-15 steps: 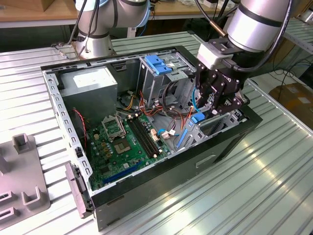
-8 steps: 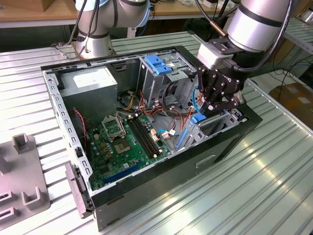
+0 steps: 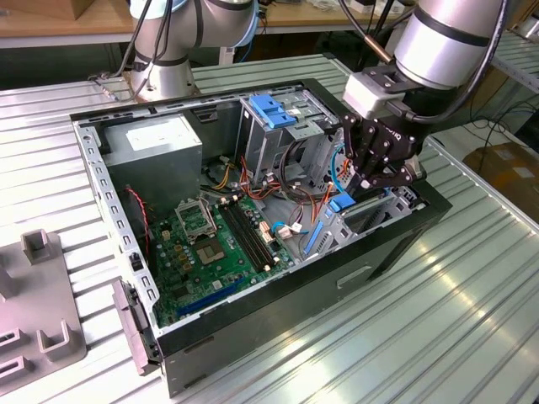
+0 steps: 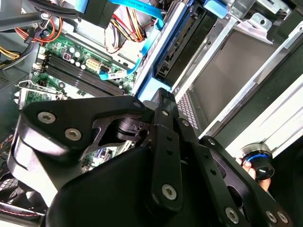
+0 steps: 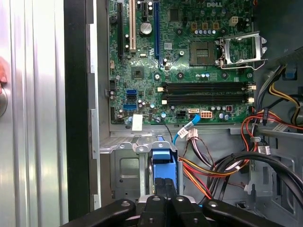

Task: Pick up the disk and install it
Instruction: 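Insert the disk into the insertion slot, then insert the first disk wire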

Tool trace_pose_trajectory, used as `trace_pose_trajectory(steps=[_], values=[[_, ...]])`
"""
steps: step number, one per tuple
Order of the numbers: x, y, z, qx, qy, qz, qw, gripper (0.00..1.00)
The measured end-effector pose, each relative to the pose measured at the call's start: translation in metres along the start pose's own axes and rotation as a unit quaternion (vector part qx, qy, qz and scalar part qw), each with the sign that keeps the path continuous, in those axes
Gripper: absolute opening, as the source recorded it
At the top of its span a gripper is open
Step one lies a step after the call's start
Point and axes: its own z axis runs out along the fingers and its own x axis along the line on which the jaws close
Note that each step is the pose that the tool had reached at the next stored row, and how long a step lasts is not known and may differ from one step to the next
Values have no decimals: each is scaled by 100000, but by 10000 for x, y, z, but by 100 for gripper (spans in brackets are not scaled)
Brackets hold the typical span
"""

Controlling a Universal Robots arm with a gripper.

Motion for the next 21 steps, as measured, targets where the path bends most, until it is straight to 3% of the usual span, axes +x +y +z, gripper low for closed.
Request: trace_pose_trajectory(steps=[14,21], values=[[0,-12,0,1,-2,0,100000,11],[-4,-121,5,1,24,0,100000,11]])
